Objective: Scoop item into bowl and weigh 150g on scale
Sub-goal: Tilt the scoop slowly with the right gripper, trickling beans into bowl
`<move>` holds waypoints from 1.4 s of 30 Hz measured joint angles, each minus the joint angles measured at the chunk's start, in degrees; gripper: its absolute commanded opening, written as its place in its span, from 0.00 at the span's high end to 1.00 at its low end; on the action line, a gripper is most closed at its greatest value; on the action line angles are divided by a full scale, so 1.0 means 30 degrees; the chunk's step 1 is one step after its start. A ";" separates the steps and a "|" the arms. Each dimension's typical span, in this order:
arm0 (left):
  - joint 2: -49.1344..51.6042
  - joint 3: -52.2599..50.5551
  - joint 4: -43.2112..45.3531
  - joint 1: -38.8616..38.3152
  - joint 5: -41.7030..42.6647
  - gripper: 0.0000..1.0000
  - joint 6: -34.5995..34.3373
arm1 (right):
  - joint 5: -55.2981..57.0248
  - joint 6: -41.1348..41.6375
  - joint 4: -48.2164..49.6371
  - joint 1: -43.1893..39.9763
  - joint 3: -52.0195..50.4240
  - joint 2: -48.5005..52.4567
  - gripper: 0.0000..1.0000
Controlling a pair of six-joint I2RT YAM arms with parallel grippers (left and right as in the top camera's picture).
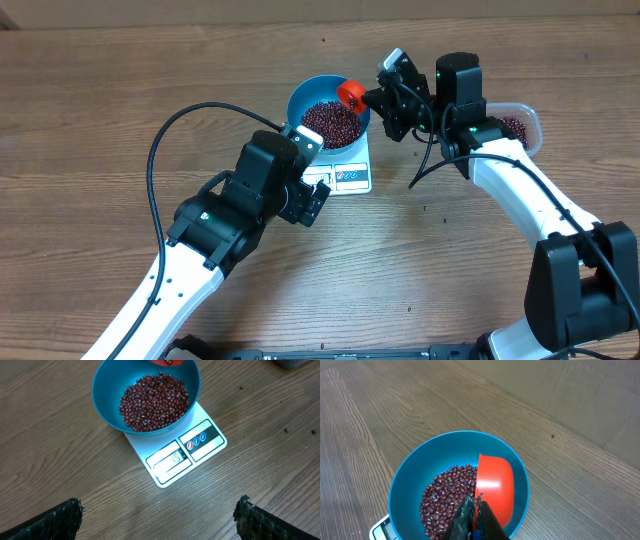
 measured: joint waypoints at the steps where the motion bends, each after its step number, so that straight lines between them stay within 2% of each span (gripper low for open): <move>1: 0.0000 0.0000 0.0000 0.0000 0.0000 0.00 0.0000 | 0.0007 -0.0007 0.0000 0.0000 0.0000 0.0000 0.96; 19: 0.0000 0.0000 0.0000 0.0000 0.0007 0.00 0.0000 | 0.0007 0.0000 -0.0007 0.0000 0.0000 0.0000 0.96; 26: 0.0000 0.0000 0.0000 0.0000 0.0007 0.00 0.0000 | -0.0350 -0.0401 -0.0933 0.0087 0.0000 0.0000 0.96; 42: 0.0000 0.0000 0.0000 0.0000 0.0007 0.01 0.0000 | 0.0226 -0.0685 -0.0306 0.0131 0.0000 0.0000 0.96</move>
